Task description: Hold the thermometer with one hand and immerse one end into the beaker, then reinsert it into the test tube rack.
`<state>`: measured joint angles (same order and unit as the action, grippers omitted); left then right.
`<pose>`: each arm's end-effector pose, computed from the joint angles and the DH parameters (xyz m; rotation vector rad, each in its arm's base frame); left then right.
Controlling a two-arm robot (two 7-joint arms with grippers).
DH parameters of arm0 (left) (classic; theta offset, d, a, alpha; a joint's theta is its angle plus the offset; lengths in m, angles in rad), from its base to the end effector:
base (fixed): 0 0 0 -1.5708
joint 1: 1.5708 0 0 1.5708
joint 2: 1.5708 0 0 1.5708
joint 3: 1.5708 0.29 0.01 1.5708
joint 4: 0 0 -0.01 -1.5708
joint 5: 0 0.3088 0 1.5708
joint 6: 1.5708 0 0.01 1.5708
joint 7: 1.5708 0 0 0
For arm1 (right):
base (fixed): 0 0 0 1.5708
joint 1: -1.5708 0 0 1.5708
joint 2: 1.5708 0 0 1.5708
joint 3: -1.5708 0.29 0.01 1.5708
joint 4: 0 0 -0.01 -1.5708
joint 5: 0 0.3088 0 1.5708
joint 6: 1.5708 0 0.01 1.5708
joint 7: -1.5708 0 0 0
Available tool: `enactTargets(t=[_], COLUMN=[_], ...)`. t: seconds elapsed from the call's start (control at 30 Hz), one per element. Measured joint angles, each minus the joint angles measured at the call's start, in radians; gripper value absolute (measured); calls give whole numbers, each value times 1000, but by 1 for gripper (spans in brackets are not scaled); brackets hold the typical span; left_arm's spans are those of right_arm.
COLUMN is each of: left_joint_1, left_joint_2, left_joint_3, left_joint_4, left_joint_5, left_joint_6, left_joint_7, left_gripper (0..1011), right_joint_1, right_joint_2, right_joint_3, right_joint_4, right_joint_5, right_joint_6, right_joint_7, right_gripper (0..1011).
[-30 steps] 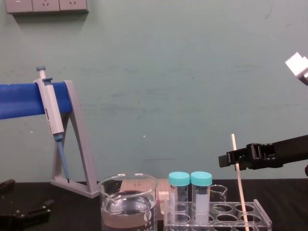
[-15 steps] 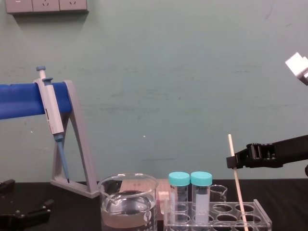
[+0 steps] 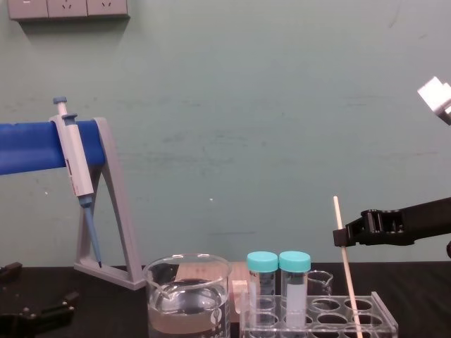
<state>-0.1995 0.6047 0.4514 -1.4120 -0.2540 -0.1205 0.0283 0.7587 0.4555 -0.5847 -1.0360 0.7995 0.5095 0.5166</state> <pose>0.3581 0.0827 -0.3023 0.3045 -0.2849 1.2480 0.4992 -0.0642 -0.1944 -0.2231 0.4726 -0.8065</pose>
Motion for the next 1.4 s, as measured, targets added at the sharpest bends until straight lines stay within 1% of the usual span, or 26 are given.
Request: enactTargets(t=[0.13,0.17,0.2,0.3,0.4,0.8,0.9,1.03,1.13,1.23,1.4], left_joint_1=[0,0,0,0,0,0,0,0,0,0,0], left_joint_2=[0,0,0,0,0,0,0,0,0,0,0], left_joint_3=[0,0,0,0,0,0,0,0,0,0,0], left_joint_4=[0,0,0,0,0,0,0,0,0,0,0], left_joint_5=[0,0,0,0,0,0,0,0,0,0,0], left_joint_6=[0,0,0,0,0,0,0,0,0,0,0], left_joint_7=[0,0,0,0,0,0,0,0,0,0,0], left_gripper=[1004,1004,1004,1004,1004,1004,1004,1004,1004,1004,1004], right_joint_1=[0,-8,-8,-38,-57,-115,-144,-170,-185,-208,-226], right_joint_2=[0,6,6,28,42,88,108,124,132,144,155], right_joint_3=[0,3,3,13,25,62,77,96,107,127,147], right_joint_4=[0,-16,-16,-73,-113,-219,-267,-304,-324,-353,-381], right_joint_5=[0,-4,-4,-22,-29,-18,-16,-16,-17,-21,-26], right_joint_6=[0,-14,-14,-64,-87,-119,-146,-176,-195,-226,-251], right_joint_7=[0,-3,-3,-25,-33,-35,-46,-57,-63,-72,-74], right_gripper=[44,44,45,45,44,44,44,44,44,45,44])
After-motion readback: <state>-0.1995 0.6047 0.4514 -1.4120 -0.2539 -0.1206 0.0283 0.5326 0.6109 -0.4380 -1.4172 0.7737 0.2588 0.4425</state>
